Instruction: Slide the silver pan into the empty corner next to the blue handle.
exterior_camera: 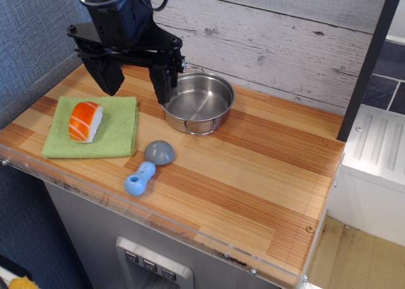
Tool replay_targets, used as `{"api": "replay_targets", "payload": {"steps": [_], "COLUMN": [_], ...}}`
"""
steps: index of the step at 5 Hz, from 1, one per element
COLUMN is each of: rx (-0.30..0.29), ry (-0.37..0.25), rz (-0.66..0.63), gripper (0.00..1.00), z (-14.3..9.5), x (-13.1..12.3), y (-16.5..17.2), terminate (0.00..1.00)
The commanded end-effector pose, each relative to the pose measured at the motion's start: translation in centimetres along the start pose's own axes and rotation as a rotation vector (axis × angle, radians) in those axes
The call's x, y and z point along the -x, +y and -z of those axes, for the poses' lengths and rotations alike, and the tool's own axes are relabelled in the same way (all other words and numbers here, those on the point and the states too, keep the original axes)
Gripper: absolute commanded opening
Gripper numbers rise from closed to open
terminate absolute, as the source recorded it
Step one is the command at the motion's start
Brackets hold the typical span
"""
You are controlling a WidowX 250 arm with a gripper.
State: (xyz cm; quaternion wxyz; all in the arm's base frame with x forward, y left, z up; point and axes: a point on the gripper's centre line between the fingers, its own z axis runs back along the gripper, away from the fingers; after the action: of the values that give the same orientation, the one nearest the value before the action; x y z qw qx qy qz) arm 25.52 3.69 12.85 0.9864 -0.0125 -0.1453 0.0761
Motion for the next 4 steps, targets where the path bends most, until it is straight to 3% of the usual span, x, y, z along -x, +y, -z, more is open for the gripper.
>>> {"api": "replay_targets", "payload": {"steps": [1,2,4], "rx": [0.000,-0.028,-0.032], "ry": [0.000,-0.037,-0.037], "rz": [0.000,0.015,-0.212], "gripper": [1.00,1.00,1.00], "z": [0.0,0.0,2.9], "x": [0.0,-2.3,-4.1], "y": [0.0,2.0,2.3], "terminate": [0.00,0.00,0.00]}}
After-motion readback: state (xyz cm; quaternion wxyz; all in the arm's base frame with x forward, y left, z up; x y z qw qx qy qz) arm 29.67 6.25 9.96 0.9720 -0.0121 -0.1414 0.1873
